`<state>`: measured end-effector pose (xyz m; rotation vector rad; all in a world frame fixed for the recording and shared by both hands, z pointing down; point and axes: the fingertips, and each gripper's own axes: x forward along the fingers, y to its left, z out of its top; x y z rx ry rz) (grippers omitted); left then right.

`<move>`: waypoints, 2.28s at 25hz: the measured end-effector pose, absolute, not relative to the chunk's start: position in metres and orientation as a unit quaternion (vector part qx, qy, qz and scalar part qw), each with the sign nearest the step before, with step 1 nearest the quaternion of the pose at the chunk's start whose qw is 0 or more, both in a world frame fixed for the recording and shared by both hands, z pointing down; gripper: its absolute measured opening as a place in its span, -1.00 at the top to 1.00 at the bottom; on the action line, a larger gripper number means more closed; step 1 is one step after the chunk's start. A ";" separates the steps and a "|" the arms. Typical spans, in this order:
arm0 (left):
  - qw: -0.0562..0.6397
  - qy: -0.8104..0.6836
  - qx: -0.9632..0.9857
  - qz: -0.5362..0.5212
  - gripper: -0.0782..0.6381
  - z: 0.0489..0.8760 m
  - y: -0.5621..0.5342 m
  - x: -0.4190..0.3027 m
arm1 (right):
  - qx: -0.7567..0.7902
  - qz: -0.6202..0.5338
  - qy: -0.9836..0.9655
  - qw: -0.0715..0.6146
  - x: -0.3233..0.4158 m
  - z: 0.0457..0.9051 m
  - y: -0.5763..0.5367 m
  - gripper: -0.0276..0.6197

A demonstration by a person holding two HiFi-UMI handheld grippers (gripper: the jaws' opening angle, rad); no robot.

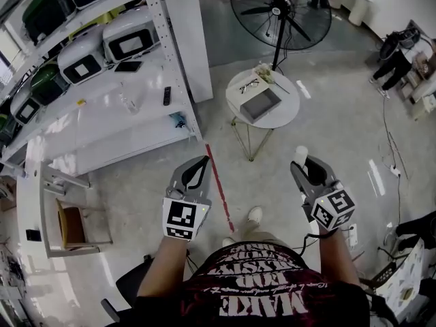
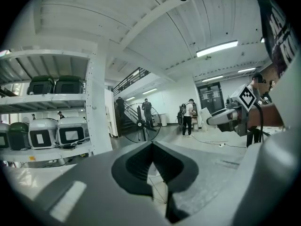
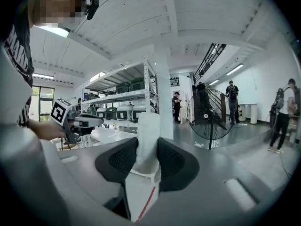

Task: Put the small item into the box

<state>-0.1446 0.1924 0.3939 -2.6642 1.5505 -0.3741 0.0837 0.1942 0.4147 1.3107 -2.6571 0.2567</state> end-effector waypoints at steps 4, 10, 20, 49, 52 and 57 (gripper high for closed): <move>0.017 0.503 -0.855 -0.123 0.78 0.395 0.167 -0.143 | 0.433 0.090 -0.893 0.084 0.086 0.418 0.167 0.43; 0.016 0.505 -0.854 -0.123 0.78 0.397 0.127 -0.134 | 0.436 0.097 -0.891 0.083 0.096 0.421 0.127 0.43; 0.004 0.513 -0.849 -0.125 0.78 0.401 0.075 -0.112 | 0.421 0.101 -0.897 0.091 0.113 0.422 0.071 0.43; 0.001 0.505 -0.851 -0.142 0.78 0.393 0.036 -0.034 | 0.388 0.139 -0.908 0.071 0.177 0.443 0.014 0.43; -0.007 0.498 -0.854 -0.152 0.78 0.403 0.033 -0.034 | 0.395 0.151 -0.903 0.070 0.177 0.453 0.011 0.43; -0.015 0.491 -0.856 -0.162 0.78 0.415 0.017 -0.037 | 0.391 0.166 -0.902 0.082 0.169 0.465 0.000 0.43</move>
